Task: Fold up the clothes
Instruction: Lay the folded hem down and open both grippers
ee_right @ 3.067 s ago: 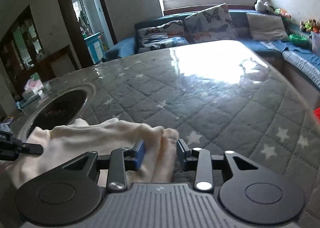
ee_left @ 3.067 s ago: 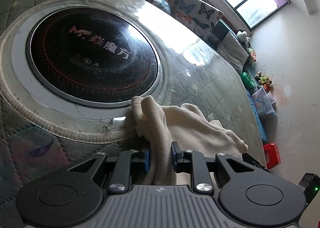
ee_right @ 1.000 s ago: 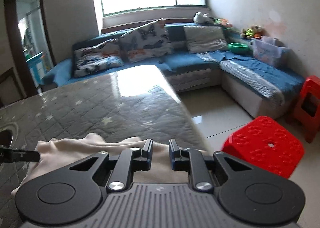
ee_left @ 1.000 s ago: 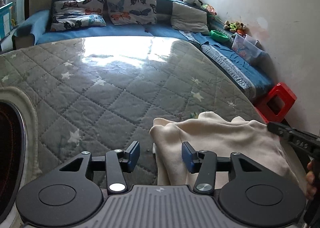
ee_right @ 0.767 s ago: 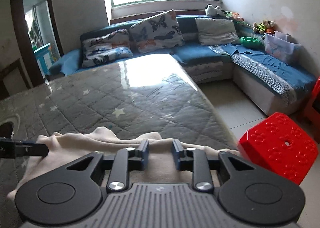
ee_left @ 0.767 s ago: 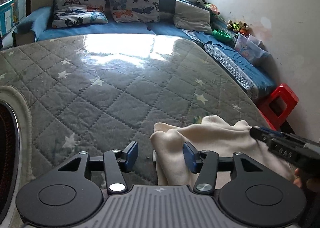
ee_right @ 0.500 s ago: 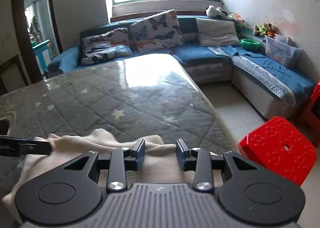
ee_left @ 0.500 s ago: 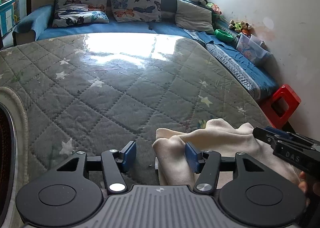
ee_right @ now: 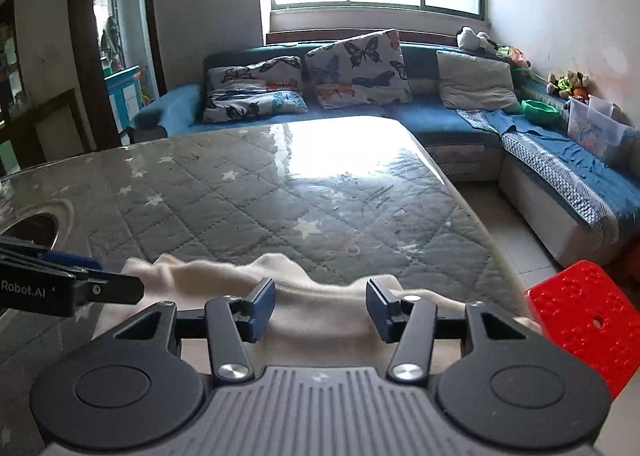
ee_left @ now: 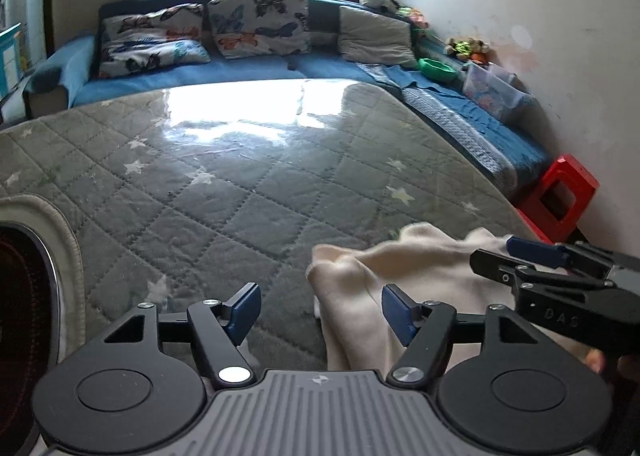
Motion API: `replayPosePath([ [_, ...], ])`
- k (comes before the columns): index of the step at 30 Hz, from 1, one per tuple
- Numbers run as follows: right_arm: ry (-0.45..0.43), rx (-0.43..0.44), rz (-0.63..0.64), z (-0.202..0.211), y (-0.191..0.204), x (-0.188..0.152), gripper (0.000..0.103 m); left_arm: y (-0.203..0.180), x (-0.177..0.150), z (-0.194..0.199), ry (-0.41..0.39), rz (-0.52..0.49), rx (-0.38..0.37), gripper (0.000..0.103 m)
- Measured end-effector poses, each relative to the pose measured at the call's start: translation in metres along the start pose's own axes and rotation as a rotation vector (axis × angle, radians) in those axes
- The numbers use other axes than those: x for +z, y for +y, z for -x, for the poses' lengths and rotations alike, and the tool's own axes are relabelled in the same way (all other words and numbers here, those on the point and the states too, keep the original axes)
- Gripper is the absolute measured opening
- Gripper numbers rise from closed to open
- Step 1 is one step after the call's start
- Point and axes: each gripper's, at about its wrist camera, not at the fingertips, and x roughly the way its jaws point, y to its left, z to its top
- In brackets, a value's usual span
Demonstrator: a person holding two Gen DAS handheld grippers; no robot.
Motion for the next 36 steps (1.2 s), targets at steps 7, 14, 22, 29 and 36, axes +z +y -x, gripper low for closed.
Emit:
replayPosePath([
  [7, 0.009, 0.001, 0.019, 0.044, -0.004, -0.026, 0.052, -0.011, -0.024, 0.017, 0.003, -0.052, -0.003, 0.075],
  [14, 0.027, -0.043, 0.043, 0.072, -0.008, -0.058, 0.052, -0.012, -0.044, 0.020, 0.010, -0.066, 0.018, 0.076],
  [22, 0.047, -0.073, 0.067, 0.090, -0.011, -0.083, 0.053, -0.006, -0.058, 0.025, 0.012, -0.080, 0.045, 0.082],
  [29, 0.052, -0.078, 0.046, 0.093, -0.013, -0.085, 0.055, -0.003, -0.064, 0.033, 0.020, -0.072, 0.058, 0.084],
  [36, 0.015, -0.049, 0.053, 0.102, 0.002, -0.080, 0.070, 0.004, -0.072, 0.049, 0.017, -0.066, 0.083, 0.093],
])
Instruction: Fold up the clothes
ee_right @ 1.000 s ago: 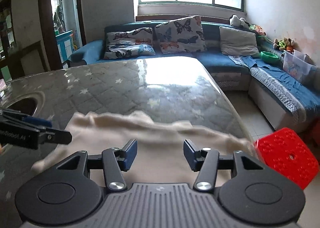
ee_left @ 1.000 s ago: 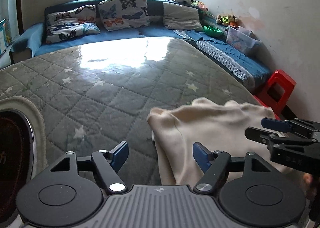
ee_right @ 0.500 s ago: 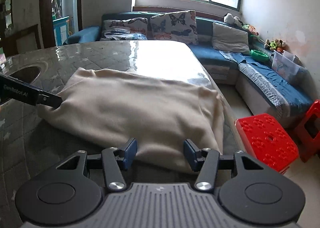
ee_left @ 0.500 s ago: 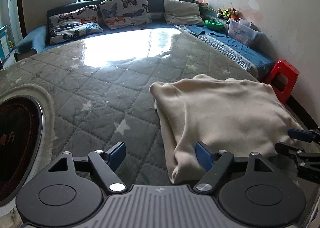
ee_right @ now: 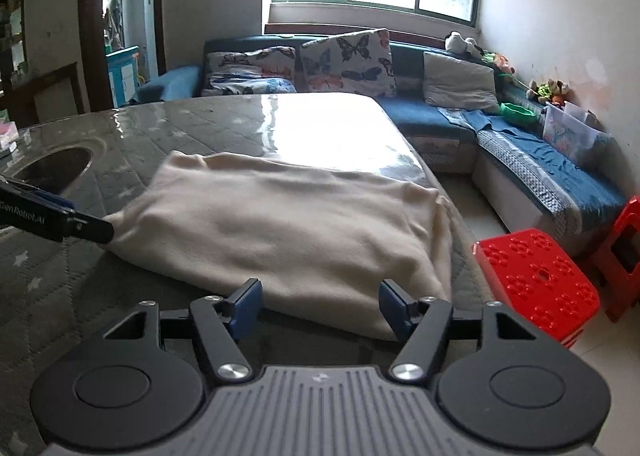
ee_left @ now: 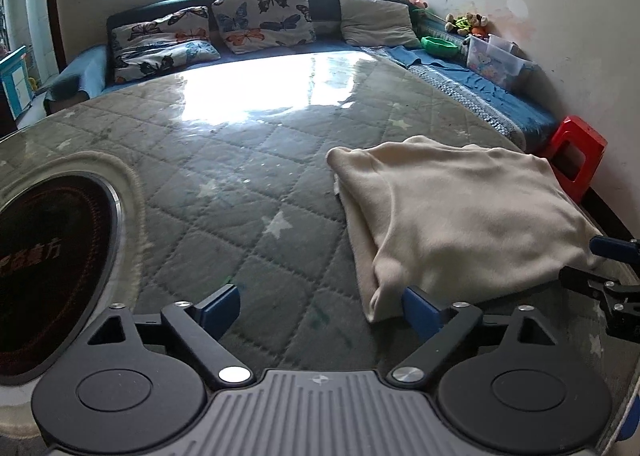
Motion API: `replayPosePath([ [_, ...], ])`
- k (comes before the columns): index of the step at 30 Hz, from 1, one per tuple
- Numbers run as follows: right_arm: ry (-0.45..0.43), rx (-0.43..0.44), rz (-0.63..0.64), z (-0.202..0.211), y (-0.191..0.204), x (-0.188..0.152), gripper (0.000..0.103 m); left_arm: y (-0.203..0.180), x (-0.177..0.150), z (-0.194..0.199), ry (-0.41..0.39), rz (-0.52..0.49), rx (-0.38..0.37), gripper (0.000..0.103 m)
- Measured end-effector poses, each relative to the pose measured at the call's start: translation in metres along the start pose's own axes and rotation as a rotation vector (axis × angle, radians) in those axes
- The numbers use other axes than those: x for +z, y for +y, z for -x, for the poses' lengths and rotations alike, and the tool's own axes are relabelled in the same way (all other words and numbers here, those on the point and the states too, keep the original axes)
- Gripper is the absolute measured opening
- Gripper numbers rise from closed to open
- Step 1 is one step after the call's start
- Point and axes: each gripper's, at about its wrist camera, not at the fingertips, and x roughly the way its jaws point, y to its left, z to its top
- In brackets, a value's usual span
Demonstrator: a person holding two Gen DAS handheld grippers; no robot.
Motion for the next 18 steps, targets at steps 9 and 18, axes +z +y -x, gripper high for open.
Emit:
replayPosePath([
  [9, -0.003, 0.031, 0.017, 0.002, 0.026, 0.001, 0.081, 0.018, -0.015, 0.022, -0.014, 0.034, 0.027, 0.103],
  [18, 0.013, 0.029, 0.018, 0.003, 0.046, 0.001, 0.095, 0.029, -0.032, 0.035, 0.010, 0.048, 0.061, 0.103],
])
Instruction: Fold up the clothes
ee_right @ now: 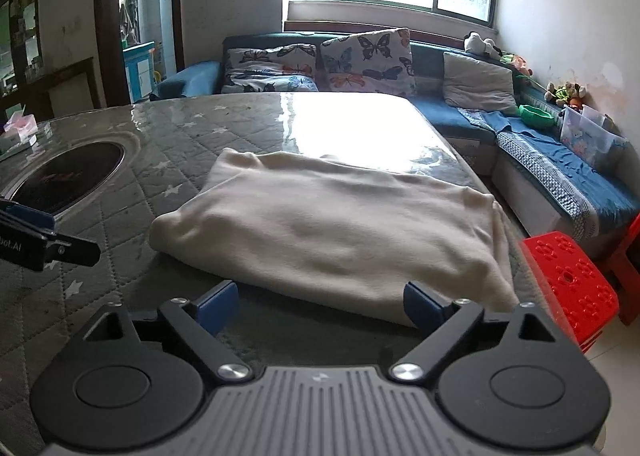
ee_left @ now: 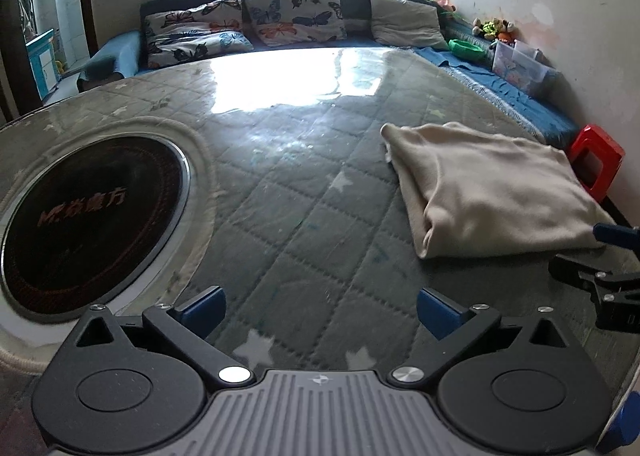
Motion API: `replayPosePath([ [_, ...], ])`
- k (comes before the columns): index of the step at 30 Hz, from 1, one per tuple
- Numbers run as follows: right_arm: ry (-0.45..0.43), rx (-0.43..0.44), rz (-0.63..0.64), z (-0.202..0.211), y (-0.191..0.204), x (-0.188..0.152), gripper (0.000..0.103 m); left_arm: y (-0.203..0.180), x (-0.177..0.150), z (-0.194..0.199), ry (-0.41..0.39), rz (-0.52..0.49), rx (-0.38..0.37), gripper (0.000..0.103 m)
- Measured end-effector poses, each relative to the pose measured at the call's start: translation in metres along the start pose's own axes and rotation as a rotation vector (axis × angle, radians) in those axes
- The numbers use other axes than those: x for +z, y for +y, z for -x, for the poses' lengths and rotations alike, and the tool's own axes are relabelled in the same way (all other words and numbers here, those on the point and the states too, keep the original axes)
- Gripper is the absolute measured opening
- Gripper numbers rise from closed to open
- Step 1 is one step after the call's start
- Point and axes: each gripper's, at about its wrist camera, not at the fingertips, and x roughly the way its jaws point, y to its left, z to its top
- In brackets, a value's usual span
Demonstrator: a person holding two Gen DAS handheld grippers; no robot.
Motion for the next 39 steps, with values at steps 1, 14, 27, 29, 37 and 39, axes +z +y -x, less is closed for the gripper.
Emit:
replayPosePath([
  [1, 0.002, -0.002, -0.003, 0.000, 0.002, 0.000, 0.098, 0.000, -0.002, 0.002, -0.003, -0.005, 0.002, 0.103],
  [14, 0.022, -0.016, -0.071, 0.005, 0.014, -0.011, 0.103, -0.004, -0.019, 0.015, -0.009, -0.021, 0.000, 0.103],
  [27, 0.045, -0.052, -0.104, 0.009, 0.021, -0.022, 0.103, -0.008, -0.028, 0.021, -0.018, -0.016, -0.004, 0.103],
  [29, 0.045, -0.050, -0.112, 0.010, 0.021, -0.024, 0.103, -0.010, -0.029, 0.022, -0.021, -0.022, -0.001, 0.103],
  [37, 0.039, -0.053, -0.133, 0.015, 0.021, -0.028, 0.103, -0.015, -0.034, 0.027, -0.031, -0.039, -0.001, 0.103],
  [39, 0.039, -0.054, -0.135, 0.016, 0.021, -0.029, 0.103, -0.017, -0.035, 0.029, -0.034, -0.044, -0.001, 0.103],
])
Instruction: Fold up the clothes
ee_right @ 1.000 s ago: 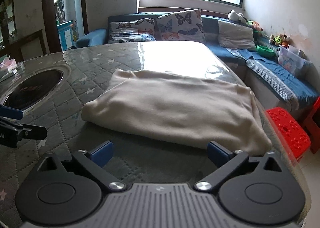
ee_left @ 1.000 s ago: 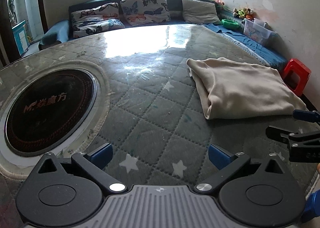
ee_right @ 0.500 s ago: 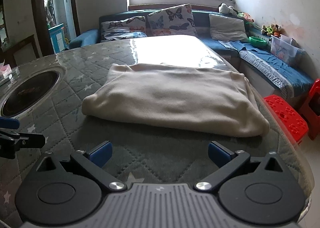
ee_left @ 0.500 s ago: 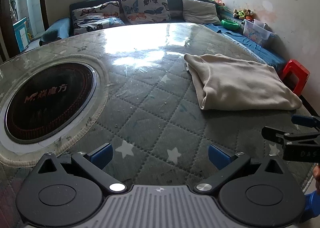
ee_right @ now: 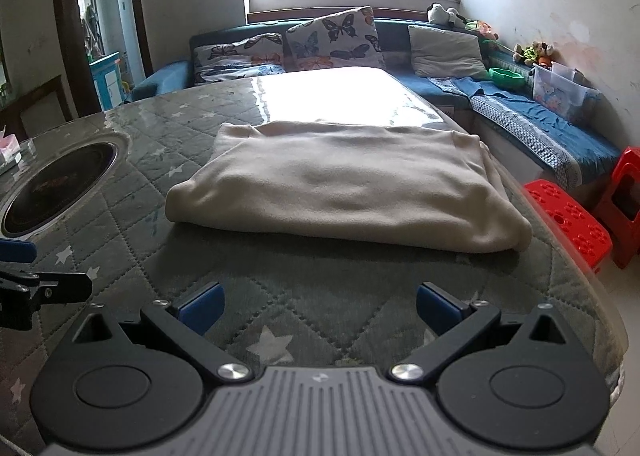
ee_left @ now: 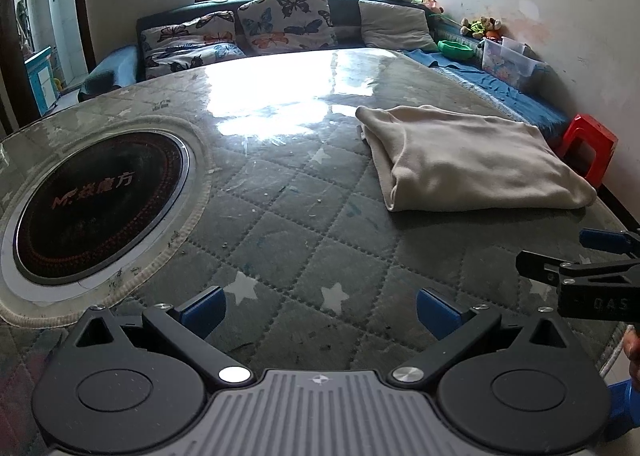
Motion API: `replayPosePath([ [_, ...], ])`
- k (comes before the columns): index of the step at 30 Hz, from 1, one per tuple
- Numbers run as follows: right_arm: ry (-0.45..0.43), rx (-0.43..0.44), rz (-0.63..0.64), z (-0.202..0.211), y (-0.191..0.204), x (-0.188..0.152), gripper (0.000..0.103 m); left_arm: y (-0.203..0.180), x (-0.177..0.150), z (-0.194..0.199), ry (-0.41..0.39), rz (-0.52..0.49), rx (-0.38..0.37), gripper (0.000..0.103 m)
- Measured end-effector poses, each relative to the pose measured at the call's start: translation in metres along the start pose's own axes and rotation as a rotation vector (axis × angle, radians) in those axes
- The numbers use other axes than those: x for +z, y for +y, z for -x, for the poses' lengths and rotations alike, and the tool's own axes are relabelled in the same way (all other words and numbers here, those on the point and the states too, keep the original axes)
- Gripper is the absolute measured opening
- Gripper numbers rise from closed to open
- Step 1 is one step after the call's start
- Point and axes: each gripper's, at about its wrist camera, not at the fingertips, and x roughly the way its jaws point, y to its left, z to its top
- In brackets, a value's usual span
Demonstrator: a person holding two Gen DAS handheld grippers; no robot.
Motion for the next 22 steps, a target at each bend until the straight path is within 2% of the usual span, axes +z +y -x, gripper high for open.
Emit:
replayPosePath([
  [22, -0.013, 0.013, -0.008, 0.009, 0.006, -0.006, 0.103, -0.017, -0.005, 0.011, -0.027, -0.041, -0.021, 0.103],
])
